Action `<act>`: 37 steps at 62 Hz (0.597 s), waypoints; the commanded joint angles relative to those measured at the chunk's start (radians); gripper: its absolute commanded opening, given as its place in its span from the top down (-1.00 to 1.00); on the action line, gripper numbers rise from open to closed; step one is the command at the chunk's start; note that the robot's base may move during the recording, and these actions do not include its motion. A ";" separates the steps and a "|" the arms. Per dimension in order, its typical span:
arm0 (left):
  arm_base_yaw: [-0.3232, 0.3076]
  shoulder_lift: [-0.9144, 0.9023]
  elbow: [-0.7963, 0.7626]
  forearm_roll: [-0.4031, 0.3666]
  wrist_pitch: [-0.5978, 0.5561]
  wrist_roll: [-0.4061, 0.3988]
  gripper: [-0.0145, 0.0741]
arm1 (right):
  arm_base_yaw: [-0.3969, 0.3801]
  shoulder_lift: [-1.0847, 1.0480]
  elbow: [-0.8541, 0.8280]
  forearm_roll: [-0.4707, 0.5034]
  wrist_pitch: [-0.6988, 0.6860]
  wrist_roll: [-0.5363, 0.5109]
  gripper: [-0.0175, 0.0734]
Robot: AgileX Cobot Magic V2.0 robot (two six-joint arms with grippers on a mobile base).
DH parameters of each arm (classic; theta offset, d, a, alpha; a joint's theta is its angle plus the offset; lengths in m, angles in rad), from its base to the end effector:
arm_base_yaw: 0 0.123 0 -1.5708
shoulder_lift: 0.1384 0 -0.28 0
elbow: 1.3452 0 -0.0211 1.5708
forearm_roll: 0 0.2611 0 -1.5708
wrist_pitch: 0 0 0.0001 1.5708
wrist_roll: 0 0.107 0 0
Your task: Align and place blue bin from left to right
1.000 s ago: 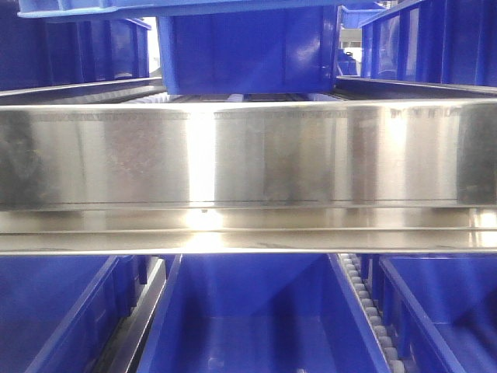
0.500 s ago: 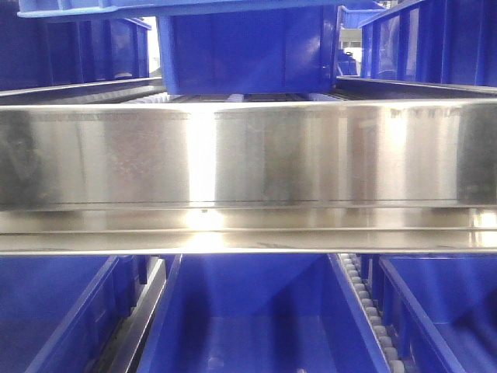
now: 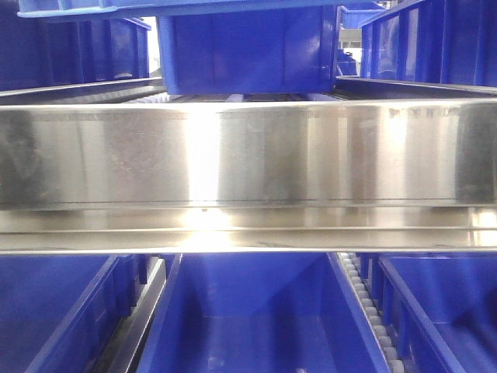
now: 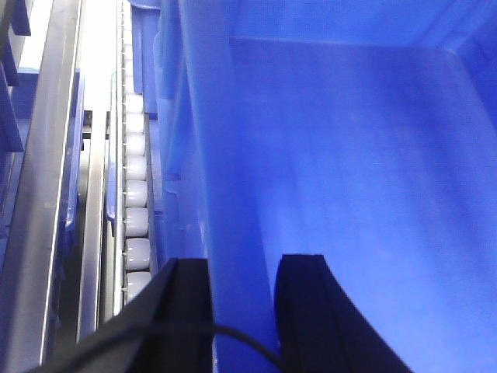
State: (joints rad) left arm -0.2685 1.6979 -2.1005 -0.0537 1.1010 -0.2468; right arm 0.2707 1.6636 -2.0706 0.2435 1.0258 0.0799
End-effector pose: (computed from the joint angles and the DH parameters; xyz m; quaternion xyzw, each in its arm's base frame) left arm 0.3664 -0.1061 0.4733 0.0099 0.8867 -0.1435 0.4394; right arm 0.3554 0.1215 0.4860 -0.0790 0.8580 0.2055 0.4641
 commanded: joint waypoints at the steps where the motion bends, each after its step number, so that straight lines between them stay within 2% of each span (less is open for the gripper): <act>1: -0.023 -0.023 -0.019 -0.140 -0.123 0.006 0.64 | 0.016 -0.012 -0.012 0.092 -0.091 -0.025 0.79; 37: -0.023 -0.023 -0.019 -0.140 -0.123 0.006 0.64 | 0.016 -0.012 -0.012 0.092 -0.091 -0.025 0.79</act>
State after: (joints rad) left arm -0.2685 1.6979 -2.1005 -0.0537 1.1010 -0.2468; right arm 0.2707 1.6636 -2.0706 0.2435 1.0251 0.0799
